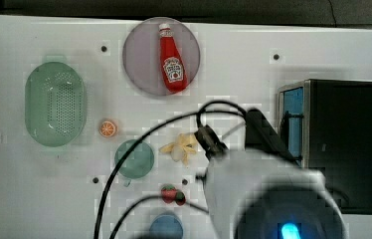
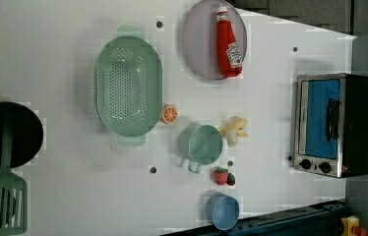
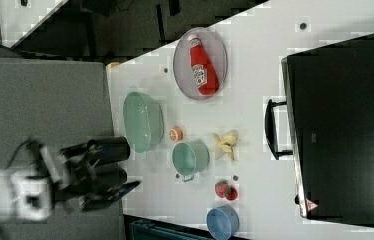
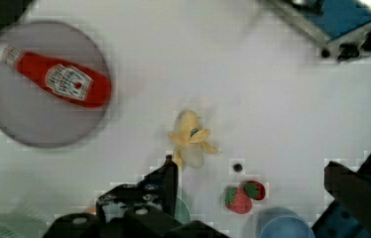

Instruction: Pick banana from table and place on oven.

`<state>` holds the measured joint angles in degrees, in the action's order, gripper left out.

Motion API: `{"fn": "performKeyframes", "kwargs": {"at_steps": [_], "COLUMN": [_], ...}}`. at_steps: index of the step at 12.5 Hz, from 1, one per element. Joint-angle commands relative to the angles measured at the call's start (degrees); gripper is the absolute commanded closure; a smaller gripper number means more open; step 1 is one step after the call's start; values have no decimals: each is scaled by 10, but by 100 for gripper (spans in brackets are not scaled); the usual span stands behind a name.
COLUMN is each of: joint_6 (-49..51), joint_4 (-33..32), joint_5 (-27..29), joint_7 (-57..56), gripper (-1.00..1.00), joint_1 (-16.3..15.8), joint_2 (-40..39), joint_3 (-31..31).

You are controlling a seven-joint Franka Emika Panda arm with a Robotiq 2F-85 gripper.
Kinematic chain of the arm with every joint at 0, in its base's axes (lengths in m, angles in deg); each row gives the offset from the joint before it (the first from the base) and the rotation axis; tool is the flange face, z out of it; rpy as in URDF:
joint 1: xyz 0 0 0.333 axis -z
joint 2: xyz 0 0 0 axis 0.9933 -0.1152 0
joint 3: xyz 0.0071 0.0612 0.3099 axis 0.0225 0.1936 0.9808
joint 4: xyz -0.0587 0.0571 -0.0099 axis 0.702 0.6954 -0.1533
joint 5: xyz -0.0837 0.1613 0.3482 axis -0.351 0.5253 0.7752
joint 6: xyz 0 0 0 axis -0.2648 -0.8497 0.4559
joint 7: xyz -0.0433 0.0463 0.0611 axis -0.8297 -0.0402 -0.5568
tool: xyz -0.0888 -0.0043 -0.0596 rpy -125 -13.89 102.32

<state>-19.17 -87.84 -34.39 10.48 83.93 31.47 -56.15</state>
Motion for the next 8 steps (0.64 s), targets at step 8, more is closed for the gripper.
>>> {"fn": "performKeyframes", "kwargs": {"at_steps": [8], "joint_6": [-319], "joint_4": [-194], "joint_5": [8], "joint_7": [18], "gripper": [-100], "joint_1": [-10], "joint_2": [-169], "joint_3": [43]}}
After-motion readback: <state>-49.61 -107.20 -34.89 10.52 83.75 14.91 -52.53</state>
